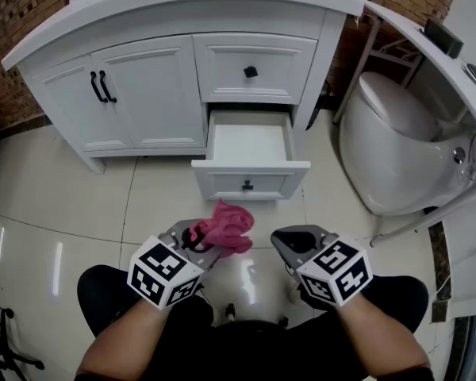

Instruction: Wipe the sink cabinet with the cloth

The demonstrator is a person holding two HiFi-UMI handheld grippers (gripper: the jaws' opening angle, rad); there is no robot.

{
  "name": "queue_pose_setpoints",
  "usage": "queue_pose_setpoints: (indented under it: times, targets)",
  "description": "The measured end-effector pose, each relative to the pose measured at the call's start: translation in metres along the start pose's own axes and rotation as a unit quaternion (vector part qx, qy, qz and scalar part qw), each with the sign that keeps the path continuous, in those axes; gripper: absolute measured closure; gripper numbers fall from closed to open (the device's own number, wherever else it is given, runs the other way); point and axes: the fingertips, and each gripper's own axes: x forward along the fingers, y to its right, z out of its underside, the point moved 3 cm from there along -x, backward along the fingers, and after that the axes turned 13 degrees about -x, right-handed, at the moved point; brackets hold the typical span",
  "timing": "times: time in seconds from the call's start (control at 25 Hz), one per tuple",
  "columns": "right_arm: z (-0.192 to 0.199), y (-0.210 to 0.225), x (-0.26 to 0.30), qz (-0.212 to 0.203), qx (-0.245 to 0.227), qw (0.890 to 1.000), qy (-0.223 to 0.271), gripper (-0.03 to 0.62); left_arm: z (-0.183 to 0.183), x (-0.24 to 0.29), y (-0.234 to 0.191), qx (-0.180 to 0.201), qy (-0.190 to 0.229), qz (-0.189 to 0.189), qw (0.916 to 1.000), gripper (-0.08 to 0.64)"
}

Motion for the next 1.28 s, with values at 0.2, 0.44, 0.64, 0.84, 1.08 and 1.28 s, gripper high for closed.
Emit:
queue_pose_setpoints:
  times: [0.2,0.44,0.64,0.84,1.08,1.28]
  targets:
    - [-0.015,-0.004,-0.001,-0.018,0.006,1.000,0.017,0.586,-0.009,0.002,0.002,0.002,0.001,0.010,0.9999,0.462]
    - [-0.064,-0.002,-0.006,-0.064,-0.010,0.996,0.057,0.586,-0.049,-0.002,-0.004,0.007,0.024,0.018,0.9995,0.465]
    - [-0.096,0.019,-0.003,-0.080,0.016,0.993,0.083,0.586,-0.093,0.004,-0.026,-0.025,0.055,0.033,0.9976,0.466]
    - [-0.113,0.035,0.020,-0.100,0.035,0.990,0.096,0.586,-0.151,0.020,-0.058,-0.010,0.071,0.017,0.9972,0.468]
    - [-0.113,0.043,0.046,-0.117,0.016,0.989,0.083,0.586,-0.193,0.079,-0.102,0.018,0.035,-0.019,0.9990,0.468]
    - [-0.115,0.060,0.053,-0.132,-0.014,0.988,0.083,0.586,-0.195,0.140,-0.122,0.031,-0.021,-0.030,0.9989,0.468]
